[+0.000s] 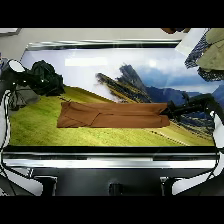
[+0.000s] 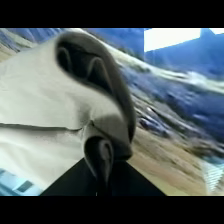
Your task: Fold the clothes and pants, and hang the long-sleeved shirts on hangers.
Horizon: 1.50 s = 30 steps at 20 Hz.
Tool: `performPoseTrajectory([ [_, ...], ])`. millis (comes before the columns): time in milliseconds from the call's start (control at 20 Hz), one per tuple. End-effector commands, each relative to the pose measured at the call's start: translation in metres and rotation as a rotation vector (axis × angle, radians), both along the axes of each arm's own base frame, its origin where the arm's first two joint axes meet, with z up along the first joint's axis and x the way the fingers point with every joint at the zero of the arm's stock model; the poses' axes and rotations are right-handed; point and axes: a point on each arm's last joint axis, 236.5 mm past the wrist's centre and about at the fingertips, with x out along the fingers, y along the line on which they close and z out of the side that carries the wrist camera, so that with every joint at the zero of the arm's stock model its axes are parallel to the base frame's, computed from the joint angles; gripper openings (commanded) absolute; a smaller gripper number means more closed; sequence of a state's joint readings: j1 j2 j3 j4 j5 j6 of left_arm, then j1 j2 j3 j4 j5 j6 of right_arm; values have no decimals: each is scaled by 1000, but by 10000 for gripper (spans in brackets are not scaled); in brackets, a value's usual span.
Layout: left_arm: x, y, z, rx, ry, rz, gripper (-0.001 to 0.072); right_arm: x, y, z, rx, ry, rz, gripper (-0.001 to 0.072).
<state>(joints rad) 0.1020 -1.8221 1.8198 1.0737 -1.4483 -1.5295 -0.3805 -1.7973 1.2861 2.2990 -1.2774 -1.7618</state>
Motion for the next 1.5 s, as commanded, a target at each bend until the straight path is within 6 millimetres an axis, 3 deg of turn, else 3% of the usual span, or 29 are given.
performPoseTrajectory([
  [0,-3,-19,-3,-2,8,-39,133,3,-4,15,-62,-22,2,31],
  [50,-4,-31,-7,-3,19,-51,105,1,-12,24,-105,-15,4,31],
  [100,-5,-46,-13,-8,40,-47,30,-1,-19,37,-146,-16,10,31],
  [200,-8,-90,-31,-30,92,-34,19,-3,-35,66,-234,-30,14,31],
  [400,-20,-220,-53,-191,120,-66,17,-4,-55,134,-360,-109,-3,31],
  [600,-48,-348,-64,-353,105,-66,17,-20,-55,191,-412,-179,-41,31],
  [700,-69,-403,-63,-445,126,-28,17,-27,-52,213,-420,-208,-77,31],
  [850,-95,-468,-62,-556,141,45,17,-37,-48,239,-430,-251,-115,31],
  [1000,-122,-508,-65,-613,171,101,17,-45,-45,253,-437,-277,-121,31],
  [1150,-141,-525,-79,-609,206,145,17,-47,-42,259,-427,-287,-132,31],
  [1300,-151,-527,-83,-597,229,116,17,-47,-37,260,-407,-289,-127,31],
  [1450,-146,-508,-69,-585,220,10,16,-47,-37,260,-406,-289,-126,31],
])
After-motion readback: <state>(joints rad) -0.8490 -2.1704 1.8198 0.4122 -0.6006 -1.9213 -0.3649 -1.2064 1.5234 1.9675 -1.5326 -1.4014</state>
